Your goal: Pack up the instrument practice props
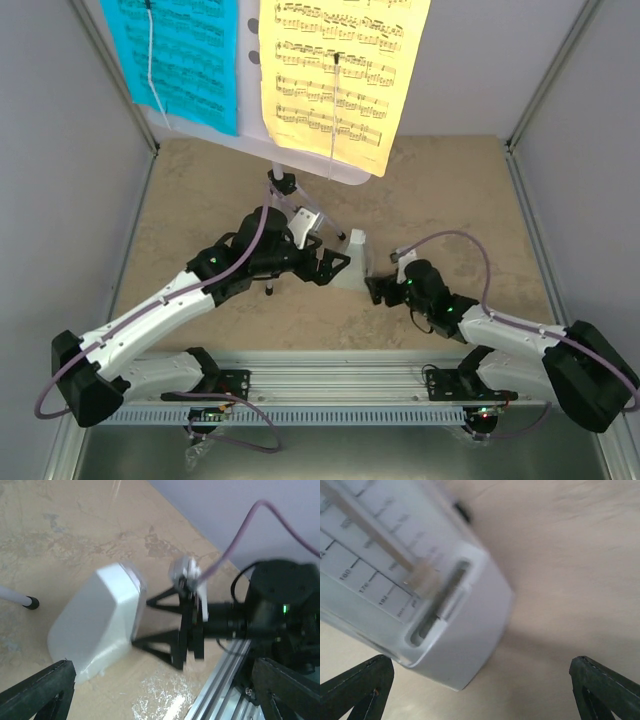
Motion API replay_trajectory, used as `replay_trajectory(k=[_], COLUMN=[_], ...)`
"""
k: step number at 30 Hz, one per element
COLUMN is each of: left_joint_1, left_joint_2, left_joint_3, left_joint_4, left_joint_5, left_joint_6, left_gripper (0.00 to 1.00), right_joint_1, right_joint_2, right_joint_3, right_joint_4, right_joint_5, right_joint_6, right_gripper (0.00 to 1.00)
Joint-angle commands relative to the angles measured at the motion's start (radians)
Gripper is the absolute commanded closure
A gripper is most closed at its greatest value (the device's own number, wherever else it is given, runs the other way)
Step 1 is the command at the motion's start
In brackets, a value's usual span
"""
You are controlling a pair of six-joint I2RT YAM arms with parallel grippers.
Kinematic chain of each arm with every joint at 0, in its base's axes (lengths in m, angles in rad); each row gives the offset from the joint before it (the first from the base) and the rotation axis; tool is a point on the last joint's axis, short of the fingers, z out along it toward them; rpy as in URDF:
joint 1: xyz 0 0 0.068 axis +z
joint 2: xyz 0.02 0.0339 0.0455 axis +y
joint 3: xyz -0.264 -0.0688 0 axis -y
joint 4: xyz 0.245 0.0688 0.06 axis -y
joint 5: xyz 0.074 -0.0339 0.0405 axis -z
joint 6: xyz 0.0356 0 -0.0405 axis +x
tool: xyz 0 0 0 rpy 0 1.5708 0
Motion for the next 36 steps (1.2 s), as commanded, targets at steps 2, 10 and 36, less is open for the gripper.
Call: replay_trajectory(k=[2, 10, 36], left_joint_1=[0.005, 0.020, 0.091], left_joint_2=[0.055, 0.202, 0.554], left_joint_3=[0.044, 0.113, 0.278], left_joint_4=[-0.003, 0.079, 0.092], left_joint_5=[0.088, 0.070, 0.289], left_joint_6=[0.077, 0.227, 0.549], left_gripper=[0.01, 0.01, 0.18], right_joint_1=[-0.223, -0.304, -0.305], right_joint_2=[-0.055, -0.250, -0.452], right_joint_3=[-0.013, -0.032, -0.177], right_joint_4=[0.069, 0.040, 0.148], right_joint_5=[-0.063, -0.178, -0.395], right_joint_6=[-0.021, -0.111, -0.171], right_gripper=[0.02, 0.02, 0.02])
